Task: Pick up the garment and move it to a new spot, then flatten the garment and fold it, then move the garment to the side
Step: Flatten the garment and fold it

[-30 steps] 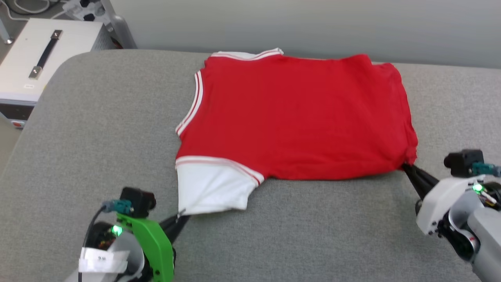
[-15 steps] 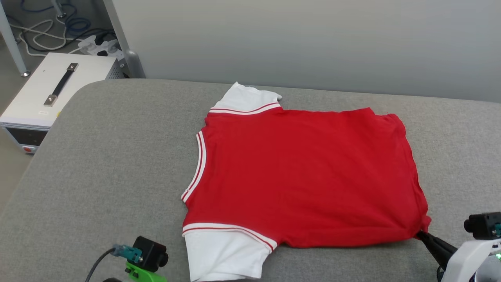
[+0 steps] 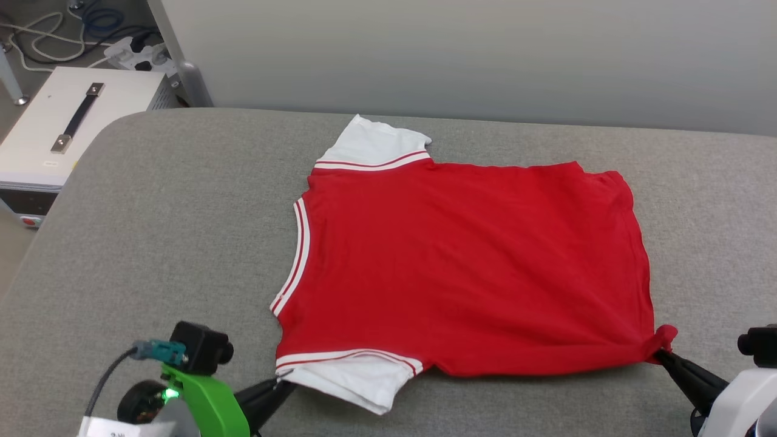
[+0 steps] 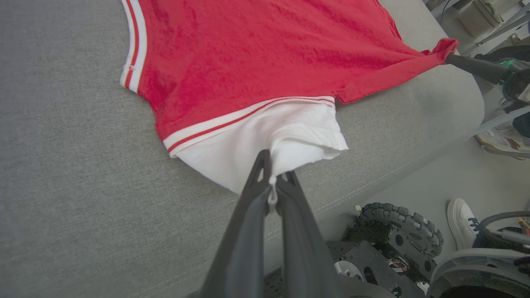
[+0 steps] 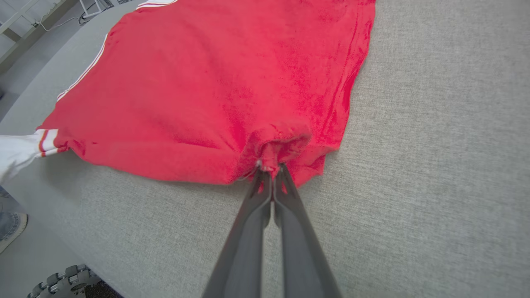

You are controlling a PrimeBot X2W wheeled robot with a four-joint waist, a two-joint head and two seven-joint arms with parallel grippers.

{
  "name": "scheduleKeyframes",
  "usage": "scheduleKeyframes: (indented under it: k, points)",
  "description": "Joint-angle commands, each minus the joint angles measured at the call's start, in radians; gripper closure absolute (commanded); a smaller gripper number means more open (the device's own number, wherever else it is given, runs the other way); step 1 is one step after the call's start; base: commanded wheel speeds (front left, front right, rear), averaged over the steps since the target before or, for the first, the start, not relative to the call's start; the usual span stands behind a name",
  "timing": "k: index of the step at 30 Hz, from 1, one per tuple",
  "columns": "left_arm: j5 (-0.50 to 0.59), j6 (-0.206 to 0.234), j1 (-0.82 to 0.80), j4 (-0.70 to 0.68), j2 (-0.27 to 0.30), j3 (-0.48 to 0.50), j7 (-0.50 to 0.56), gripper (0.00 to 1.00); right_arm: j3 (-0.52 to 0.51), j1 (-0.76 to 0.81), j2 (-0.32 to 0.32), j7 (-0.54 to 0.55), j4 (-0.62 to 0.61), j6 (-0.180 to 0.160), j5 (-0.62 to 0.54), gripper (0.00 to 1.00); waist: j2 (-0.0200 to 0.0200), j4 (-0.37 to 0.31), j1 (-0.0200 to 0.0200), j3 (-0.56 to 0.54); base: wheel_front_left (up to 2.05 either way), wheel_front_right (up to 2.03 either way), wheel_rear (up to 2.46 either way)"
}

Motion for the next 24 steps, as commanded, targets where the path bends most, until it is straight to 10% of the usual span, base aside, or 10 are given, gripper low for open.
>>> scheduleKeyframes:
  k: [1, 24]
  points:
    - [0.003, -0.001, -0.044, -0.001, 0.003, 0.014, -0.004, 1.0, -0.017, -0.014, 0.001, 0.011, -0.013, -0.002, -0.01, 1.0, 0.0, -0.005, 0.0001, 0.019, 0.0, 0.0, 0.0]
    - [0.074, -0.075, -0.576, 0.39, -0.072, -0.063, 0.122, 1.0, -0.133, -0.29, 0.154, 0.248, 0.025, -0.002, -0.155, 1.0, 0.0, -0.065, 0.0001, 0.234, 0.0, 0.0, 0.0]
